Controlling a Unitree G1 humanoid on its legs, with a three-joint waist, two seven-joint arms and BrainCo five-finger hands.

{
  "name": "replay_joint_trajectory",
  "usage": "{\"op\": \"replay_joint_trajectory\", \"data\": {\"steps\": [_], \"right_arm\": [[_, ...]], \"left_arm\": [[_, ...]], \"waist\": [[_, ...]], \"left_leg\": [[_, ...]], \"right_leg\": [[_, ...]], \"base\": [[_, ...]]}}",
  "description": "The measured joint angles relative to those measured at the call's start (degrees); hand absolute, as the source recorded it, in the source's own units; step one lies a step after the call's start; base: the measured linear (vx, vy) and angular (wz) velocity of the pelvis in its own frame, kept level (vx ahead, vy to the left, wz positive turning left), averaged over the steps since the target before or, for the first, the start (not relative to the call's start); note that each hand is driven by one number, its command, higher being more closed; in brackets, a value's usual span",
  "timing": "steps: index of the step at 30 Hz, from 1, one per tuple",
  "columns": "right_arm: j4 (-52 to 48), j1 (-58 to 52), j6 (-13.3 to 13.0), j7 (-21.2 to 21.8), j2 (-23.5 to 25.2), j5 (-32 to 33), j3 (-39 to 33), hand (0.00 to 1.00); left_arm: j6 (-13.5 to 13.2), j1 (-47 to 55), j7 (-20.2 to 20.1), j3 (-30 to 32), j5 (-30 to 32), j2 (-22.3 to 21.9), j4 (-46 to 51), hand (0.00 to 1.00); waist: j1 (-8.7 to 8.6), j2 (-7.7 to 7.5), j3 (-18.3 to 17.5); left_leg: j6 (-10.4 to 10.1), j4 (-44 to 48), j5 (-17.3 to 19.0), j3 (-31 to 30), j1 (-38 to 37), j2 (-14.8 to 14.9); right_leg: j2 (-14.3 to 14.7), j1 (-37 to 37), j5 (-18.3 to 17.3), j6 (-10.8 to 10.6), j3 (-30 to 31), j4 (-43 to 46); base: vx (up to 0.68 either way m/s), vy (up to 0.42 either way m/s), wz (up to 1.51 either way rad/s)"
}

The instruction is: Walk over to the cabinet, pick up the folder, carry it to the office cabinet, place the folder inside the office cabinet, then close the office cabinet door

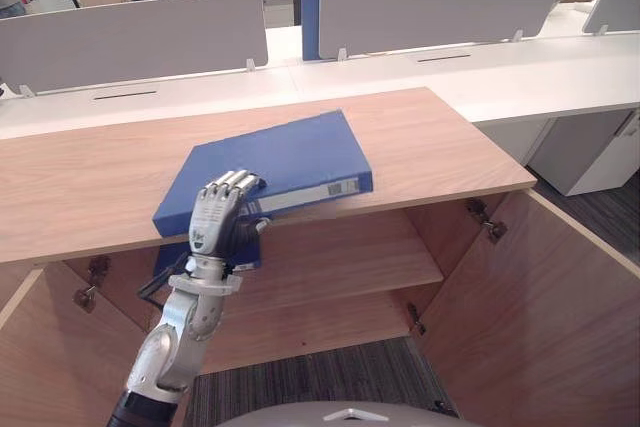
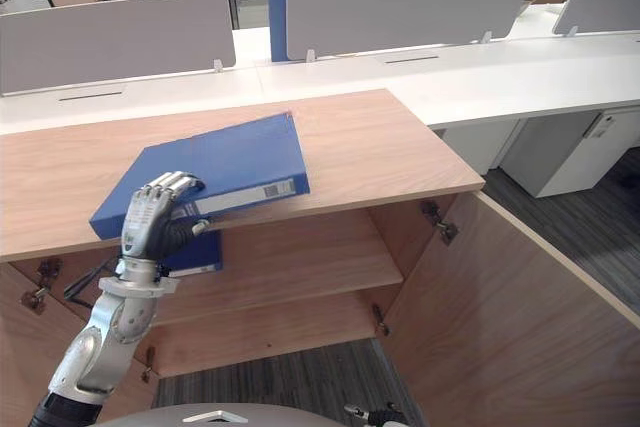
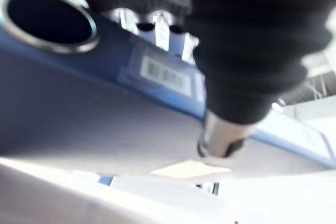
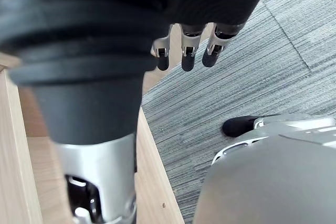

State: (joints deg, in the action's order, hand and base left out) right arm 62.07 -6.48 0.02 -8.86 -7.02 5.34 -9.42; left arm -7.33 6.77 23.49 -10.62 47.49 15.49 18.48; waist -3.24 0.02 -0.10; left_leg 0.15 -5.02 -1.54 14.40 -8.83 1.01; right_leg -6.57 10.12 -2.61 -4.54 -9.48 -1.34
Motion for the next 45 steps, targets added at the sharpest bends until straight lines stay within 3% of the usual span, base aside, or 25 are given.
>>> {"op": "replay_joint_trajectory", "data": {"steps": [3, 14, 26, 30, 36, 40, 45], "right_arm": [[1.3, 0.1, -0.4, -0.1, -0.1, 0.7, 0.3, 0.0], [1.8, -0.2, -1.1, -0.4, -0.3, 1.1, 2.5, 0.0], [0.9, -0.2, -1.6, -2.0, 0.0, 2.2, 5.0, 0.0], [-1.5, -0.3, -2.4, -2.5, 0.4, 3.5, 6.5, 0.0], [-10.2, -1.2, -3.4, -2.7, 2.5, 5.2, 6.7, 0.0], [-19.2, -1.6, -4.3, -3.2, 3.8, 6.1, 6.2, 0.0], [-33.5, -3.8, -7.2, -4.2, 5.6, 6.7, 6.0, 0.0]], "left_arm": [[0.0, 1.9, 0.8, 2.4, -5.0, -2.9, 4.8, 1.0], [-1.2, 4.2, 3.9, 6.2, -16.5, -7.0, 16.5, 1.0], [-5.2, 4.3, 6.1, 2.9, -33.1, -11.1, 21.6, 1.0], [-6.0, 5.1, 3.4, -1.3, -41.8, -12.2, 21.5, 1.0], [-7.0, 7.1, -1.7, -5.6, -49.2, -12.2, 20.4, 1.0], [-7.4, 8.5, -4.0, -5.8, -50.4, -12.2, 17.7, 1.0], [-7.4, 10.9, -4.9, -5.8, -50.4, -12.2, 16.3, 1.0]], "waist": [[0.24, -0.09, 0.0], [1.43, -0.29, 0.0], [1.92, -1.64, -0.5], [1.81, -2.08, -0.5], [1.9, -2.18, -0.3], [1.67, -2.02, -0.2], [1.74, -2.21, 0.0]], "left_leg": [[0.0, 0.0, 0.0, 0.1, 0.0, 0.0], [0.3, 0.0, -0.4, -0.2, -0.1, 0.1], [0.6, 0.0, -1.2, -0.5, 0.6, 0.1], [0.7, 0.0, -1.3, -0.2, 0.7, 0.1], [0.8, 0.0, -1.3, 0.8, 0.5, -0.1], [0.7, 0.0, -1.3, 1.2, 0.2, -0.2], [0.5, 0.0, -1.1, 1.3, 0.4, -0.3]], "right_leg": [[0.0, -0.1, 0.1, -0.1, 0.2, 0.3], [-0.1, -0.8, -0.3, 0.0, 0.6, 2.2], [-0.2, -1.7, 0.1, -1.0, 1.1, 2.5], [-0.2, -1.9, 0.3, -0.9, 1.4, 2.4], [-0.2, -2.2, 0.7, -1.1, 2.4, 2.4], [-0.3, -2.3, 0.7, -1.4, 2.9, 2.5], [-0.5, -2.5, 0.4, -1.5, 2.8, 2.5]], "base": [[0.0, 0.0, 0.0], [-0.01, -0.001, 0.0], [-0.02, 0.002, 0.02], [-0.01, 0.01, -0.03], [-0.01, 0.024, -0.08], [-0.01, 0.023, -0.06], [0.0, 0.0, 0.0]]}}
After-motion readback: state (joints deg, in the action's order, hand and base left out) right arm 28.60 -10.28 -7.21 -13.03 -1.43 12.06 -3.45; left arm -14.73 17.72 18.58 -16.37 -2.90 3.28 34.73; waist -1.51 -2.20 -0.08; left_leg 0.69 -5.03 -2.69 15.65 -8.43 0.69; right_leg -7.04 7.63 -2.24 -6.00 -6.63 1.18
